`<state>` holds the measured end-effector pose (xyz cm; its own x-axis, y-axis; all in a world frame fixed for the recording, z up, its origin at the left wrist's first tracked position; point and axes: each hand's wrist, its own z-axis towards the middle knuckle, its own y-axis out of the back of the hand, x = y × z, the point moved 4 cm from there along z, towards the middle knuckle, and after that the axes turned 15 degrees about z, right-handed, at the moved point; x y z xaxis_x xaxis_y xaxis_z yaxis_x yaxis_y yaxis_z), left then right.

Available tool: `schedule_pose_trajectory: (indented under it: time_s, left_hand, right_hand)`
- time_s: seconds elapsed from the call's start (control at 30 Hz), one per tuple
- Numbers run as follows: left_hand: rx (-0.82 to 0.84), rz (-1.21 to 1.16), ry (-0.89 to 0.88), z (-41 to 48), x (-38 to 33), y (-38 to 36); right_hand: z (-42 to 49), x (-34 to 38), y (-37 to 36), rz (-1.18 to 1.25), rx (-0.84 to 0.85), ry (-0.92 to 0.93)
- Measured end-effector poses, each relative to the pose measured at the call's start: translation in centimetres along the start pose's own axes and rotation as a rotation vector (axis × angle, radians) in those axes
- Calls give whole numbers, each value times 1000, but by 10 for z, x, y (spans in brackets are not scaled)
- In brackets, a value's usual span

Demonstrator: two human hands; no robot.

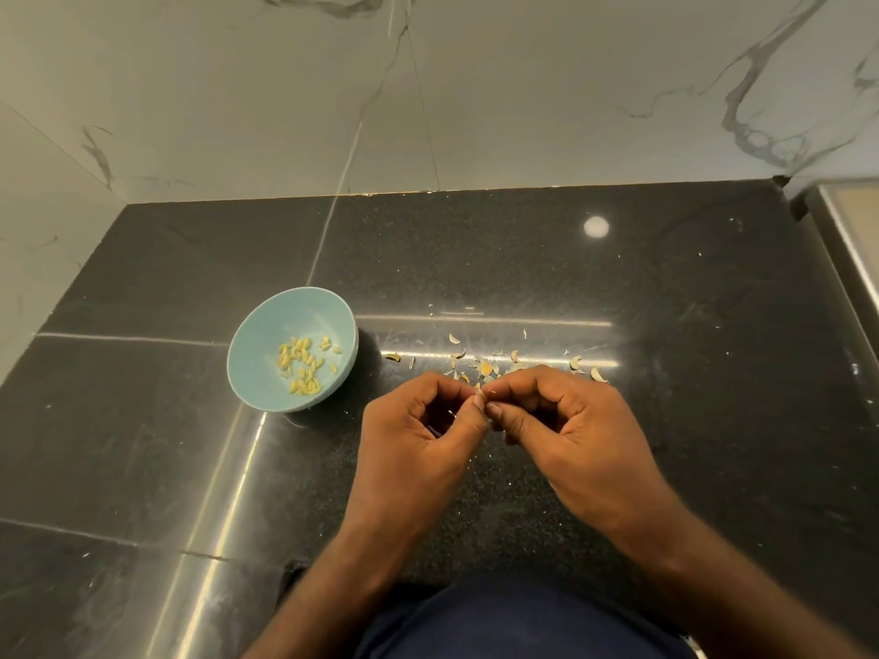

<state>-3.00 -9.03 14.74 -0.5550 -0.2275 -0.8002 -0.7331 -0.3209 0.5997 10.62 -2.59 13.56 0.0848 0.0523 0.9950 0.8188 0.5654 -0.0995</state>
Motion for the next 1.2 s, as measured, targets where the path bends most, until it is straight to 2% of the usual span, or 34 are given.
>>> schedule_pose_trajectory:
  time_s: [0.33, 0.53, 1.2]
  left_hand:
    - [141, -155, 102, 16, 16, 2]
    - [158, -248, 149, 20, 25, 5]
    - [213, -304, 68, 42, 36, 8]
  right_hand:
    - [-1, -3, -12, -104, -89, 31]
    - [1, -7, -26, 4, -150, -10]
    - [20, -27, -33, 232, -260, -172]
